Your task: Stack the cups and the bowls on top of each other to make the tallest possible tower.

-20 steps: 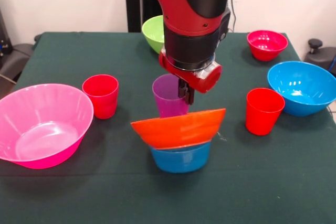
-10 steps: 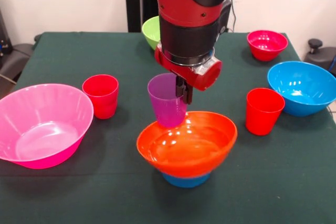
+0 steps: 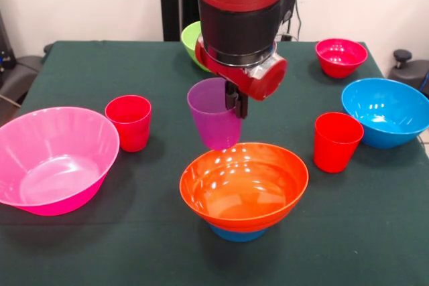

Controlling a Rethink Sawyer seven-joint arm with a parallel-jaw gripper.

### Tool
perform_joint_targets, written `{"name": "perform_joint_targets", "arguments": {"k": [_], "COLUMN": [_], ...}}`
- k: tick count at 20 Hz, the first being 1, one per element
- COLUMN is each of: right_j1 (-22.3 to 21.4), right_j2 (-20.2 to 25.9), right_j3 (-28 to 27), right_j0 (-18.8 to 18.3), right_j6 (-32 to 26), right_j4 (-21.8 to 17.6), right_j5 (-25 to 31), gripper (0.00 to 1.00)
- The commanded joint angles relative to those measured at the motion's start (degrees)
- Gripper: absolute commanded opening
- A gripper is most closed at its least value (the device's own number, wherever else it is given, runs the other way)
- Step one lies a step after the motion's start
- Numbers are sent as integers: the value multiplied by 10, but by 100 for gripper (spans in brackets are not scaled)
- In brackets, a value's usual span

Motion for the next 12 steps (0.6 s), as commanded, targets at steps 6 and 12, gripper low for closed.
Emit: {"name": "perform_joint_targets", "arguments": {"k": [6, 12], "right_j1": [-1, 9], "right_j2": [27, 26], "right_j3": [-34, -50], "right_j0": [13, 15], "right_j6": [124, 137], "right_j4": [19, 32], "right_j5": [52, 54], "gripper": [0, 0]}}
